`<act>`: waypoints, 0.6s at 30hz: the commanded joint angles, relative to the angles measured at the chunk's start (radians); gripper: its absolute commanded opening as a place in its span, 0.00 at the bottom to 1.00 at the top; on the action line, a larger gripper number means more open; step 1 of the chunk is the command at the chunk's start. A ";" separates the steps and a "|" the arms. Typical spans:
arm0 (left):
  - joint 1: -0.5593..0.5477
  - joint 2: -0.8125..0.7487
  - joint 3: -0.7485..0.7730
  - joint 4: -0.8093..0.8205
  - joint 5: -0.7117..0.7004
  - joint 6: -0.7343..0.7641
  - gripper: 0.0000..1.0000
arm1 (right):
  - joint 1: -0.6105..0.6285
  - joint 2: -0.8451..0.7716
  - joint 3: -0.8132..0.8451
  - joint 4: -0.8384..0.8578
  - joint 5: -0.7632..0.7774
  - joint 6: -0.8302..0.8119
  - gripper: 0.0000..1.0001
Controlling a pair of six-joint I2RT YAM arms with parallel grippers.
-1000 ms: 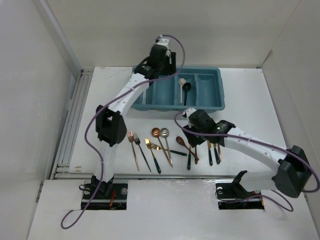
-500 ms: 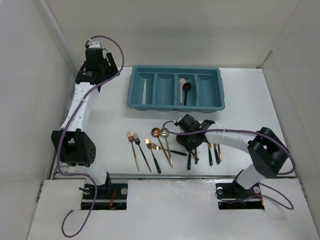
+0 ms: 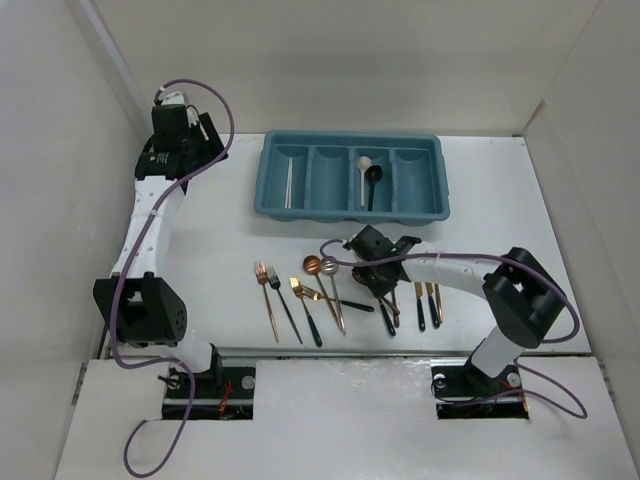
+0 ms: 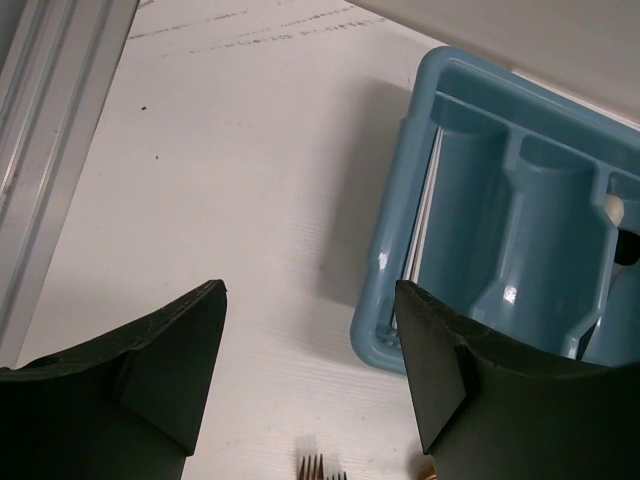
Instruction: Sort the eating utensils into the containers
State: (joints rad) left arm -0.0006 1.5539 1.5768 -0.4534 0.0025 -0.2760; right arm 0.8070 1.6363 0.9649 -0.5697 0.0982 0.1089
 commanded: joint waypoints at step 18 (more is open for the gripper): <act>0.014 -0.055 -0.058 0.016 0.093 -0.015 0.64 | -0.052 -0.123 0.708 -0.087 0.270 -0.017 0.00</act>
State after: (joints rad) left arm 0.0086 1.5452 1.5276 -0.4553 0.0738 -0.2798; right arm 0.8043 1.4784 1.5551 -0.7261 0.2684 0.1001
